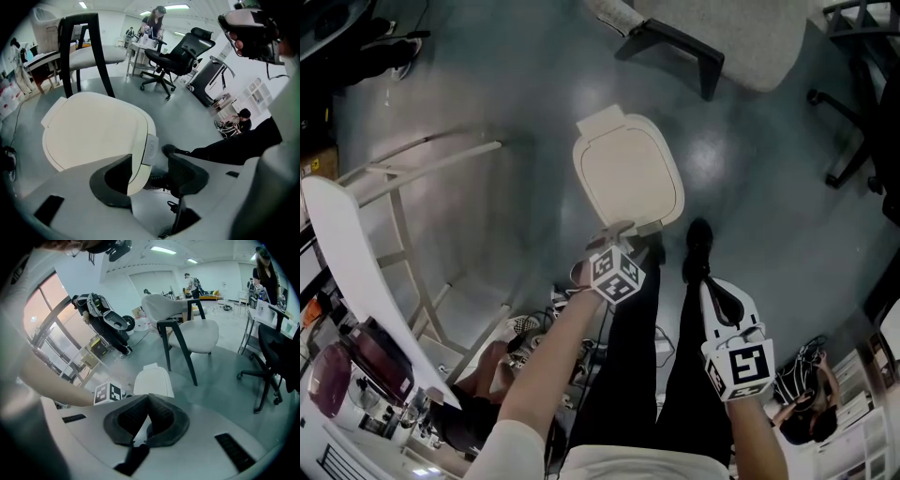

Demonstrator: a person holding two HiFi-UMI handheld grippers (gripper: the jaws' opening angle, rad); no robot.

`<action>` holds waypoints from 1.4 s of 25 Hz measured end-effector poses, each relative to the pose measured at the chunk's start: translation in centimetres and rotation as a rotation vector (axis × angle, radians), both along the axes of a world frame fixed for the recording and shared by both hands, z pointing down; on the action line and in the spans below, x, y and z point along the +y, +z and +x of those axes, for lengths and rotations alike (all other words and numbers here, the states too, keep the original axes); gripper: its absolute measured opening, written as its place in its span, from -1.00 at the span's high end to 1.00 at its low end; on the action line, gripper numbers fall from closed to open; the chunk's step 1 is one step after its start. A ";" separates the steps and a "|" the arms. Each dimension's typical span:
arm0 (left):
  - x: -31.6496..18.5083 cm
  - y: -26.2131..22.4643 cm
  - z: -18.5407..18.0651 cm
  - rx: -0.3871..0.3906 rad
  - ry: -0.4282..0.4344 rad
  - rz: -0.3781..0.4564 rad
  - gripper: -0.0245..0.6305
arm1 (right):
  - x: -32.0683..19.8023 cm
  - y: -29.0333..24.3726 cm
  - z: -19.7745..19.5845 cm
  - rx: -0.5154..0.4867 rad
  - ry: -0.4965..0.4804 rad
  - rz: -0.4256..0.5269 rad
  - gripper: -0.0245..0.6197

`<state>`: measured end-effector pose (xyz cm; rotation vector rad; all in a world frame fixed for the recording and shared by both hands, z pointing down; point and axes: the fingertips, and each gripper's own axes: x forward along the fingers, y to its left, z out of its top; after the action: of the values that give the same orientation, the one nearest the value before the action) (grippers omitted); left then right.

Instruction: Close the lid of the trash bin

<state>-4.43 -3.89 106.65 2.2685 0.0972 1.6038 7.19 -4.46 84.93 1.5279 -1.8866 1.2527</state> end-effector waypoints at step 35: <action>4.0 -48.0 1.6 0.394 -0.739 0.267 0.70 | 3.7 -31.7 4.3 0.050 -0.425 0.311 0.89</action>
<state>-2.86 0.10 58.66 2.3623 -0.8019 0.8162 11.52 -0.74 53.22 1.1842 -2.2964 0.7541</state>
